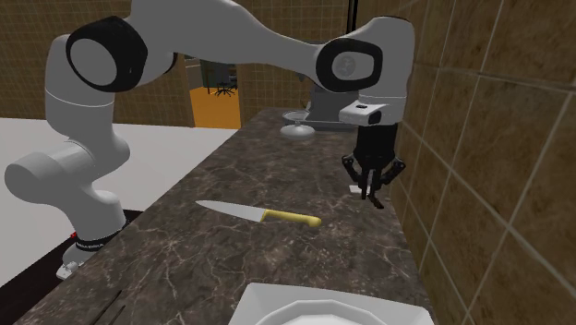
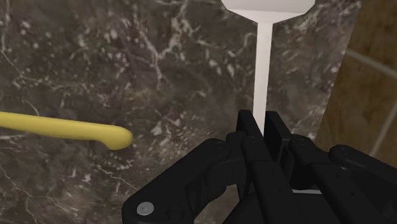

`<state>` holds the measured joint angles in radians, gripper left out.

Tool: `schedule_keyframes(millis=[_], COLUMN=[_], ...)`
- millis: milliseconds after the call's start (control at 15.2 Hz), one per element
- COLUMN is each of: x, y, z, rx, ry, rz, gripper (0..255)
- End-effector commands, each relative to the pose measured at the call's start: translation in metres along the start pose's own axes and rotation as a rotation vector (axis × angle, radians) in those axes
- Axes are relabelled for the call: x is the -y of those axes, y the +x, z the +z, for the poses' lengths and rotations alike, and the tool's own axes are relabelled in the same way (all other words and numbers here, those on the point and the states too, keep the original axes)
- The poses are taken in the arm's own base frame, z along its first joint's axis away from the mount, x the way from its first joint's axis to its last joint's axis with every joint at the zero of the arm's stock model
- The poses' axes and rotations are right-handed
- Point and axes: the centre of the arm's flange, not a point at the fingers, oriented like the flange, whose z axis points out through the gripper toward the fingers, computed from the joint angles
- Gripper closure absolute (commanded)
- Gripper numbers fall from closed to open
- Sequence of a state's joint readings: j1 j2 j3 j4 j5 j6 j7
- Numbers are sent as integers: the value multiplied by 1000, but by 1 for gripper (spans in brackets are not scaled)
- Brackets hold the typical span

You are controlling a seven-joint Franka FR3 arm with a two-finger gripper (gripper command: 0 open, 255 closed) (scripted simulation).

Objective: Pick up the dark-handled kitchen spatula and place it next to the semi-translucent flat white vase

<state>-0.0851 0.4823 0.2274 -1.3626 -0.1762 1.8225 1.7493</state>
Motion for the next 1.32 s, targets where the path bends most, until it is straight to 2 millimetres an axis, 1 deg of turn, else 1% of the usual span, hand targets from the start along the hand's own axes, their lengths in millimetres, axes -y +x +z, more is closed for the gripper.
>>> schedule_keyframes(millis=[0, 1056, 1254], x=[0, 0, -26], y=[1, 6, -23], z=[-12, -94, -96], rx=[0, 0, 0], ry=[0, 0, 0], rz=[0, 0, 0], gripper=[255, 255, 255])
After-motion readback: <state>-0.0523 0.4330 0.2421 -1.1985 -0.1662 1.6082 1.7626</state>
